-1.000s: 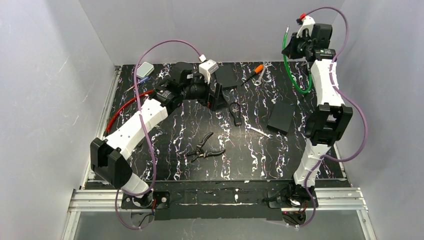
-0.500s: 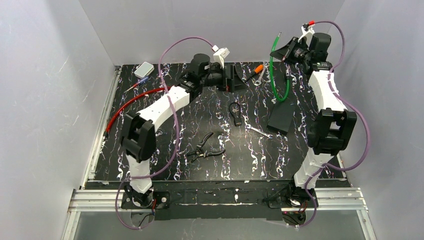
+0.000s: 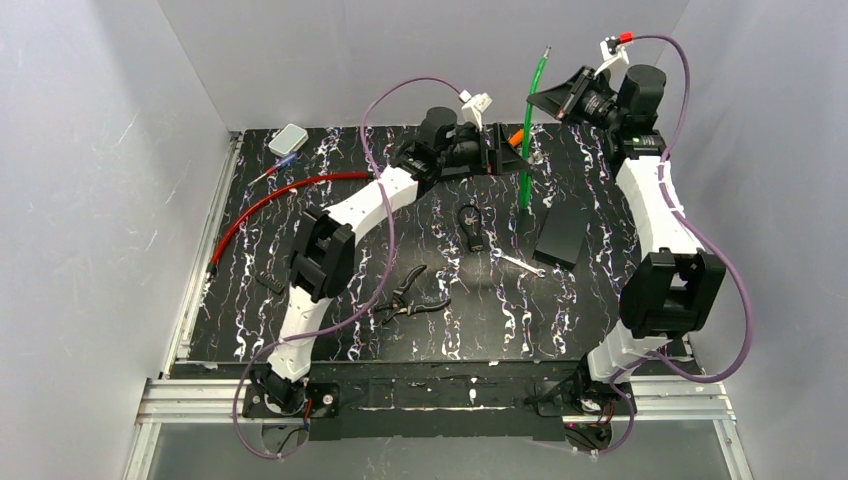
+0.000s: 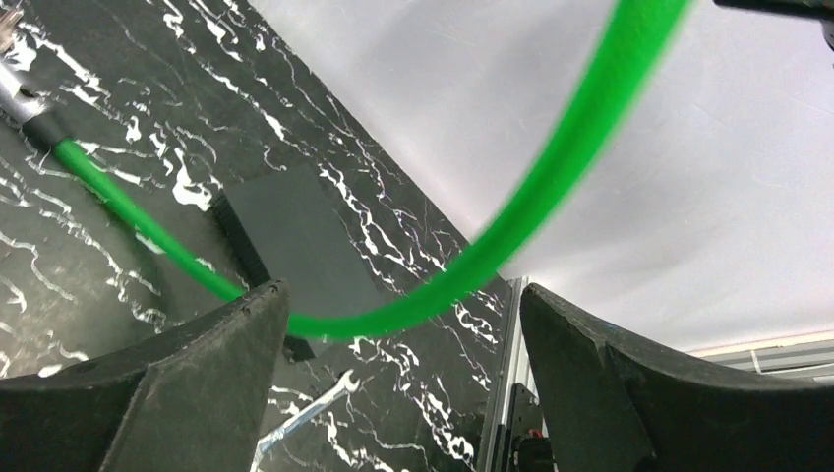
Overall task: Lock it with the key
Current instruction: Pick up the lock from the center of the board.
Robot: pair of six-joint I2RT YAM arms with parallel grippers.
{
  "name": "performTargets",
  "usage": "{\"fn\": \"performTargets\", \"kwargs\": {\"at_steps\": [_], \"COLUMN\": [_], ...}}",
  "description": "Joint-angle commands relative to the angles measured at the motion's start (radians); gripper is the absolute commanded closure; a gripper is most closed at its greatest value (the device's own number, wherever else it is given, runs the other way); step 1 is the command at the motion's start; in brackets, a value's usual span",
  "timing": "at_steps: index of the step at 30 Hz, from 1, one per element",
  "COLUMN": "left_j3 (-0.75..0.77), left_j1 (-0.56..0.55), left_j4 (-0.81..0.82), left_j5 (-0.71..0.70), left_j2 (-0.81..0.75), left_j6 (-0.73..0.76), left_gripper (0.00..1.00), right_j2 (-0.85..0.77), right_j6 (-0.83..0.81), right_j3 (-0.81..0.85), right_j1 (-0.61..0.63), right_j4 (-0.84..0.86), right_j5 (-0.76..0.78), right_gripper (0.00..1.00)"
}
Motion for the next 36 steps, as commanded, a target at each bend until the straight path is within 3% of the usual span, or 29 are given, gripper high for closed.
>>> {"fn": "performTargets", "kwargs": {"at_steps": [1, 4, 11, 13, 14, 18, 21, 25, 28, 33, 36], "left_j3": [0.095, 0.103, 0.123, 0.15, 0.165, 0.232, 0.265, 0.263, 0.225, 0.122, 0.059], "left_j1": [-0.037, -0.039, -0.039, -0.033, -0.029, 0.001, 0.027, 0.066, 0.114, 0.19, 0.237], "left_j4": [0.06, 0.077, 0.111, 0.12, 0.122, 0.128, 0.13, 0.13, 0.129, 0.115, 0.089], "left_j5": [0.028, 0.036, 0.073, 0.088, 0.088, 0.075, 0.057, 0.015, -0.043, -0.112, -0.133], "left_j2": [0.039, 0.05, 0.037, 0.014, 0.003, -0.038, -0.086, -0.176, -0.245, -0.354, -0.417], "left_j6": [-0.028, -0.043, -0.065, -0.073, -0.079, -0.111, -0.134, -0.171, -0.26, -0.441, -0.551], "left_gripper": [0.18, 0.27, 0.86, 1.0, 1.0, 1.0, 1.0, 1.0, 1.0, 1.0, 1.0], "right_j2": [-0.078, -0.078, -0.063, -0.06, -0.063, -0.08, -0.082, -0.098, -0.132, -0.216, -0.257], "right_j6": [-0.008, -0.022, -0.018, -0.015, -0.028, -0.094, -0.108, -0.063, -0.064, -0.175, -0.351], "right_j3": [-0.024, -0.025, 0.002, 0.023, 0.037, 0.134, 0.218, 0.255, 0.211, 0.001, -0.08], "right_j1": [0.041, 0.056, 0.085, 0.085, 0.084, 0.058, -0.007, -0.109, -0.139, -0.124, -0.064], "right_j4": [0.086, 0.077, 0.107, 0.13, 0.131, 0.096, 0.069, 0.103, 0.133, 0.152, 0.049], "right_j5": [-0.001, -0.001, -0.028, -0.055, -0.063, -0.074, -0.075, -0.097, -0.146, -0.21, -0.167], "right_gripper": [0.99, 0.99, 0.98, 0.74, 0.59, 0.24, 0.1, 0.02, 0.02, 0.02, 0.03]}}
